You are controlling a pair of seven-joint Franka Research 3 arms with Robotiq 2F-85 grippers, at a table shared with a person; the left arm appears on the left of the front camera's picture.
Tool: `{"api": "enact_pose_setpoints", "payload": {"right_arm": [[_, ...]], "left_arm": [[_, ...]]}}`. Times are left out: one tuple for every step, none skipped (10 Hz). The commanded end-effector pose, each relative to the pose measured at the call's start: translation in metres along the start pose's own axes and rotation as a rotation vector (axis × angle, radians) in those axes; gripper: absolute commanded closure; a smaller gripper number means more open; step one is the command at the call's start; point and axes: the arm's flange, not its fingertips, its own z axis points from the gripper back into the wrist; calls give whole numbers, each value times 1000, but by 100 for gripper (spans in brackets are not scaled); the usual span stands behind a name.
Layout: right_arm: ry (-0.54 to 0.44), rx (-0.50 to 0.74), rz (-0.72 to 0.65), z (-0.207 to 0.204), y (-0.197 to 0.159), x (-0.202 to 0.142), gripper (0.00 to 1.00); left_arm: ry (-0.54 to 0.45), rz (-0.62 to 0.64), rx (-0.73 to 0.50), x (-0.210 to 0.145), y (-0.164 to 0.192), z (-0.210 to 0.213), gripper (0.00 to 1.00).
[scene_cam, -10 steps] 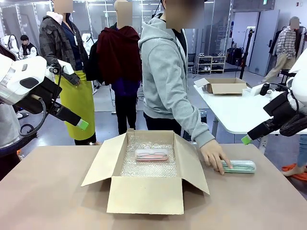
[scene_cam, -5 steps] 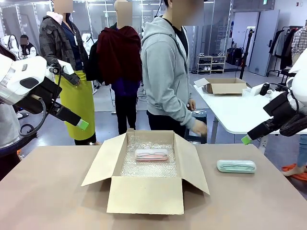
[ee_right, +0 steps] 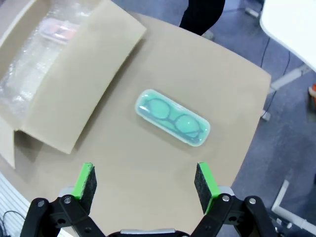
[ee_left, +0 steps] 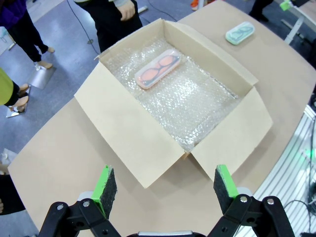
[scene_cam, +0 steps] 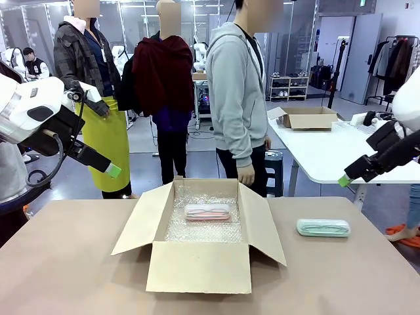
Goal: Pack the glasses set securely to prepare it for shipping.
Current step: Put the Glasses case from the right side of the table into the Package Box.
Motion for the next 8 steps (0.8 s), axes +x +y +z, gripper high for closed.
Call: {"api": "enact_pose_setpoints", "payload": {"right_arm": [[76, 16, -79, -24, -19, 28, 0], [109, 18, -90, -39, -27, 35, 0], [111, 20, -129, -58, -37, 41, 0], [132, 10, -157, -79, -48, 42, 0], [155, -9, -160, -100, -54, 40, 0], [162, -4, -145, -114, -56, 39, 0], [175, -20, -128, -125, -57, 39, 0], [199, -31, -131, -135, -59, 39, 0]], "left_arm": [[-7, -6, -1, 0, 2, 2, 0], [-7, -6, -1, 0, 2, 2, 0], [-7, -6, -1, 0, 2, 2, 0], [-7, -6, -1, 0, 2, 2, 0], [-7, -6, -1, 0, 2, 2, 0], [-7, -6, -1, 0, 2, 2, 0], [-7, -6, -1, 0, 2, 2, 0], [-7, -6, -1, 0, 2, 2, 0]]}}
